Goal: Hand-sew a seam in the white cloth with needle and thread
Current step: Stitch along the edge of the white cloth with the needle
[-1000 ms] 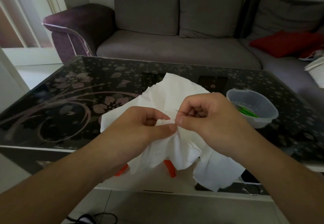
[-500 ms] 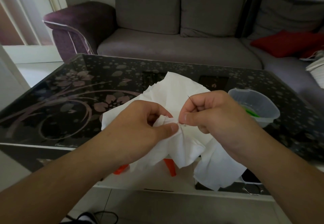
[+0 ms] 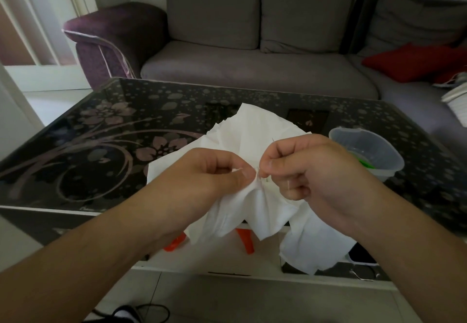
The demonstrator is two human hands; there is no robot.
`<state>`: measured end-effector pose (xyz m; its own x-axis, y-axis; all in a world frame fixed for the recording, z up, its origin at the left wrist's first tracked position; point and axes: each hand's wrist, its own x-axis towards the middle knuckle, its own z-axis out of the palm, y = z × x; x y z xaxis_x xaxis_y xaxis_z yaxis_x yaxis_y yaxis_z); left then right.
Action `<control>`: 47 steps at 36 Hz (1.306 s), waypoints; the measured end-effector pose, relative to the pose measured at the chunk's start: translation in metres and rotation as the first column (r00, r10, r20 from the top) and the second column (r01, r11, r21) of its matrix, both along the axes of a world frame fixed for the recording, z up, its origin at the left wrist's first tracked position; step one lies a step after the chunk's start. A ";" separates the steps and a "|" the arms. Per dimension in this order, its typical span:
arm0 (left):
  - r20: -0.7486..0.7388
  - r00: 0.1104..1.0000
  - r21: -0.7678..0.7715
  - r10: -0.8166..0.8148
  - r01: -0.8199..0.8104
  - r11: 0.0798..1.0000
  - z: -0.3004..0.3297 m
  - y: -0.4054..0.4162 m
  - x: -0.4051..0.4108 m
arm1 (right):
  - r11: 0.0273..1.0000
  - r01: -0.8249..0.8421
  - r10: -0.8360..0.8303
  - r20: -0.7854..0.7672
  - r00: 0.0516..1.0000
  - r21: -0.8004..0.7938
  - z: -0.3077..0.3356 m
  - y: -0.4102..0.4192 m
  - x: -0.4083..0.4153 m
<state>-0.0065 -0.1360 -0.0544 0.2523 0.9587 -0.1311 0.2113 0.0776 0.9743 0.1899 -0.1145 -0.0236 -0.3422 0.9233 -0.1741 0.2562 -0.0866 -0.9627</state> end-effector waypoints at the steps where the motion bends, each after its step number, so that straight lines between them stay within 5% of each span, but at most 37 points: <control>1: -0.033 0.999 0.017 0.003 -0.003 1.000 0.000 0.000 0.000 | 1.000 -0.004 0.004 -0.016 1.000 -0.016 0.000 0.000 0.000; 11: -0.294 0.955 0.162 0.046 0.003 0.987 -0.002 0.004 0.006 | 0.994 0.043 -0.041 0.020 0.999 -0.102 0.000 0.000 0.005; 22: -0.229 0.972 0.117 0.051 -0.024 0.993 -0.003 0.002 0.000 | 1.000 -0.012 0.004 0.349 0.937 0.019 0.009 0.003 0.001; 30: -0.268 0.963 0.148 0.028 0.012 0.989 -0.001 0.000 0.003 | 0.998 -0.009 0.020 0.207 0.978 -0.054 0.010 0.002 0.004; 47: -0.383 0.923 0.230 0.031 0.063 0.971 -0.002 0.000 0.006 | 0.997 -0.001 0.019 0.248 0.968 -0.072 0.013 0.001 0.008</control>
